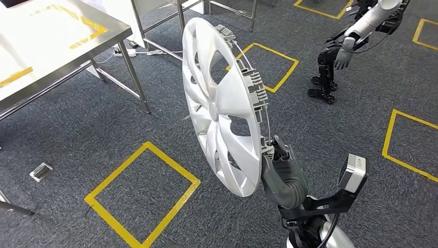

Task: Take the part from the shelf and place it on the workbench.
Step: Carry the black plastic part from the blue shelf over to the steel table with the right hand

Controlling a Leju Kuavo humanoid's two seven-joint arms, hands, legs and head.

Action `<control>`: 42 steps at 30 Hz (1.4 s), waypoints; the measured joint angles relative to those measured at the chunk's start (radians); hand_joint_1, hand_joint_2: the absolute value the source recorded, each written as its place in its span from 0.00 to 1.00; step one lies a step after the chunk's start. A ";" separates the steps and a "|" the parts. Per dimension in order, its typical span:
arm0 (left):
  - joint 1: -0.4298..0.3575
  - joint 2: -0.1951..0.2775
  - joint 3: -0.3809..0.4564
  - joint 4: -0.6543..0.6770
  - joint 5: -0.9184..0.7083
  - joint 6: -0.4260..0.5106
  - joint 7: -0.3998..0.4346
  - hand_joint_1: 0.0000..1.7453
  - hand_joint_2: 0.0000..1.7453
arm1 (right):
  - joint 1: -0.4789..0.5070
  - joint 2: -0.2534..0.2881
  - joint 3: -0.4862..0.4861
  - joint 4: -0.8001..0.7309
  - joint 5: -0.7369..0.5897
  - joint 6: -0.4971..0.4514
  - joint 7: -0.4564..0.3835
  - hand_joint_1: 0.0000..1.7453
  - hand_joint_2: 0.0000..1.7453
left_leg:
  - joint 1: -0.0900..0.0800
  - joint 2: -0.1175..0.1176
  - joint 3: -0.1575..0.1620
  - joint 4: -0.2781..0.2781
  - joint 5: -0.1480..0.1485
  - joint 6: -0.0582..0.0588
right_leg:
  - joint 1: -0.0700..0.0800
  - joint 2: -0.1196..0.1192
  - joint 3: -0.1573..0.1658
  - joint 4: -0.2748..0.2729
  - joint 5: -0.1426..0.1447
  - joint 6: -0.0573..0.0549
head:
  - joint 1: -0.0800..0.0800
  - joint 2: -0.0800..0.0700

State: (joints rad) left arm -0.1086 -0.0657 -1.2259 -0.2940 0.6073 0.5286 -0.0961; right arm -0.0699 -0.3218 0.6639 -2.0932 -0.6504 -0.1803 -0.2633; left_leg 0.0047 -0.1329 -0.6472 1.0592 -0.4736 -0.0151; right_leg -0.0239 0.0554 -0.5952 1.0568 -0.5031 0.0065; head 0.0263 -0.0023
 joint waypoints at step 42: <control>-0.011 0.006 0.000 -0.002 0.020 -0.004 0.032 0.00 1.00 | -0.032 0.009 0.008 0.025 -0.015 0.004 0.013 1.00 1.00 | -0.001 0.188 0.001 0.007 0.011 -0.012 | 0.009 -0.146 0.041 -0.026 -0.013 0.005 | -0.006 0.000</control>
State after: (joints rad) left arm -0.1196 -0.0602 -1.2261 -0.2959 0.6272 0.5251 -0.0645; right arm -0.1014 -0.3126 0.6718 -2.0686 -0.6652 -0.1766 -0.2502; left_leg 0.0042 0.0553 -0.6463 1.0658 -0.4627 -0.0271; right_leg -0.0145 -0.0902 -0.5546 1.0307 -0.5160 0.0118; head 0.0202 -0.0023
